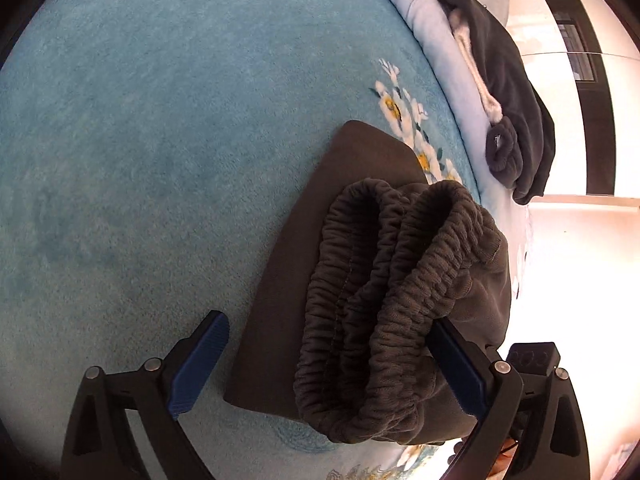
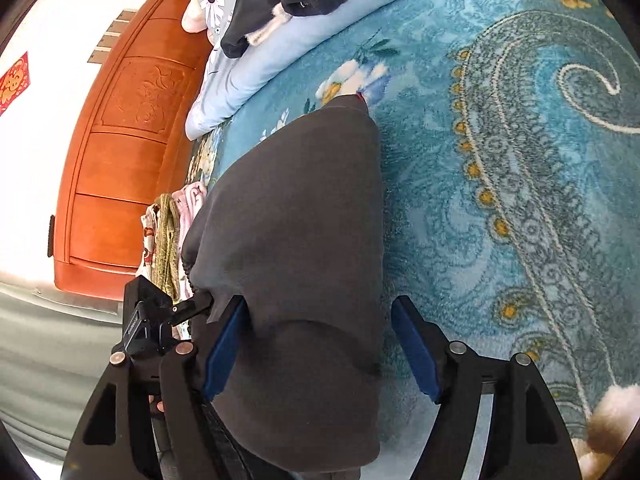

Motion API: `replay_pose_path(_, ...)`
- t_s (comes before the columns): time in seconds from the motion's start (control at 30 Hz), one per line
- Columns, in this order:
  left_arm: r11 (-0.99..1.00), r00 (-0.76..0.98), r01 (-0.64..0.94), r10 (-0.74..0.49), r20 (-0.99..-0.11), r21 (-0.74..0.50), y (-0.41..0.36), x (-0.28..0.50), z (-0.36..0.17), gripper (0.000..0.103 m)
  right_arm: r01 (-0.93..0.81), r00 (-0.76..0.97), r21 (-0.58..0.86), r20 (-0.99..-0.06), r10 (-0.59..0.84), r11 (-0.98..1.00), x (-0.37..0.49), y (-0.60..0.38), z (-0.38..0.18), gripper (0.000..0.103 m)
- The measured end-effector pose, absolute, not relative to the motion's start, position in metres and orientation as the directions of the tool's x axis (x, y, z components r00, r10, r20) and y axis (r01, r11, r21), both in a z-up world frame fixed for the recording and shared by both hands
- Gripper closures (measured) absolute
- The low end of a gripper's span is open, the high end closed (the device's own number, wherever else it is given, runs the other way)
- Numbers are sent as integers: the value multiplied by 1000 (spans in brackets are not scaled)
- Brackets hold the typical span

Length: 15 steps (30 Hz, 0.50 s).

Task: Fold clothes
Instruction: 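Grasp the folded sweatpants bundle with both tools and lift it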

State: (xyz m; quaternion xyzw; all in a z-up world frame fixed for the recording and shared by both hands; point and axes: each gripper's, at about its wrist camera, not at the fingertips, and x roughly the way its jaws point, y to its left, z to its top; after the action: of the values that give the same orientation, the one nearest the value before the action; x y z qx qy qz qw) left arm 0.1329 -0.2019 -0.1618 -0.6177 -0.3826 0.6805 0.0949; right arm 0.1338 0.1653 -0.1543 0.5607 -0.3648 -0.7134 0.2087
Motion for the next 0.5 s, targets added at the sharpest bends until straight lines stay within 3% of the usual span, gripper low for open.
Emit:
replay_pose_path(0.07, -698, -219, 341, 593, -775, -630, -200, 133, -160, 2, -126, -276, 743, -663, -696, -658, 127, 161, -157, 18)
replay_pose_path(0.23, -709, -235, 338, 573, -785, -619, -199, 135, -156, 4, -162, -298, 765, -640, -708, -623, 125, 155, -164, 17)
replay_pose_path(0.5, -760, -308, 292, 500, -809, -581, -184, 140, -134, 30, -205, -286, 762, -647, -707, -614, 118, 138, -158, 17)
